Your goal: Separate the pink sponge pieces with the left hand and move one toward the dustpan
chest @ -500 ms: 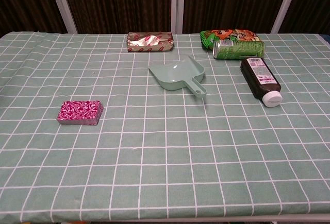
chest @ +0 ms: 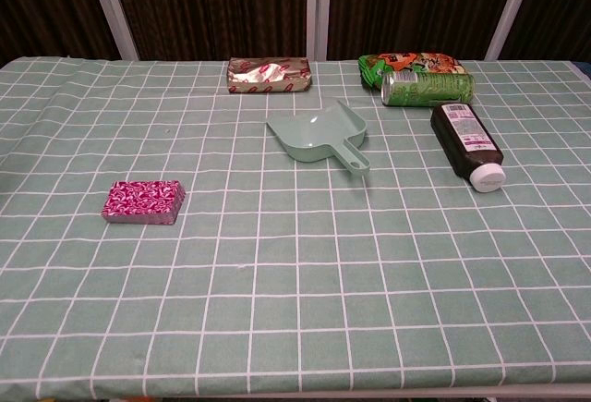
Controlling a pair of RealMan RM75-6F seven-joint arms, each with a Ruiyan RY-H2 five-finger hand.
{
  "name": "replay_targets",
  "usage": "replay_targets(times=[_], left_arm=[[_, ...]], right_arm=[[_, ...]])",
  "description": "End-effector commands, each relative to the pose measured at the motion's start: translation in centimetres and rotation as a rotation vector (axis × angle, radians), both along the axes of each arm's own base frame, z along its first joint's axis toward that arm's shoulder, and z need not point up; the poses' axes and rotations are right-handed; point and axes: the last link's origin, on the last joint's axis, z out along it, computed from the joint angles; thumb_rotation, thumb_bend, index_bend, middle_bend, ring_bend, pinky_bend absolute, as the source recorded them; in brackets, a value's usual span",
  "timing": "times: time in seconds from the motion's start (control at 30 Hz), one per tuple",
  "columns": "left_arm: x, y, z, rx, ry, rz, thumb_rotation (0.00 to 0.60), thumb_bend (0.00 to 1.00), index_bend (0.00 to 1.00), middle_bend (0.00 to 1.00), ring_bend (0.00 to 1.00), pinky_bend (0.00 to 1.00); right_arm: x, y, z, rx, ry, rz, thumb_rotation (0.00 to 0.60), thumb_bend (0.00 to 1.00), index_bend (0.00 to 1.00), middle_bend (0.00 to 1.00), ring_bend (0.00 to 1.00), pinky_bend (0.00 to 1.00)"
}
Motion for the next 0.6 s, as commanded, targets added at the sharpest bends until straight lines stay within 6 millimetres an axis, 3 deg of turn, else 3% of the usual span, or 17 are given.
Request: replay_targets(times=[0.03, 0.33, 0.6], left_arm=[[0.3, 0.3, 0.0, -0.005, -0.004, -0.014, 0.6, 0.12, 0.06, 0.02, 0.0, 0.06], [-0.1, 1.5, 0.0, -0.046, -0.019, -0.032, 0.6, 0.12, 0.06, 0.03, 0.0, 0.06], [0.3, 2.4, -1.3, -0.138, -0.05, -0.054, 0.6, 0.12, 0.06, 0.05, 0.0, 0.08]], right_arm=[[0.1, -0.1, 0.0, -0.004, -0.003, 0.003, 0.6, 0.12, 0.0, 0.0, 0.0, 0.0], [0.3, 0.4, -0.1, -0.006, 0.014, 0.009, 0.6, 0.12, 0.0, 0.0, 0.0, 0.0], [0.8, -0.1, 0.2, -0.016, 0.016, 0.043, 0.6, 0.12, 0.0, 0.0, 0.0, 0.0]])
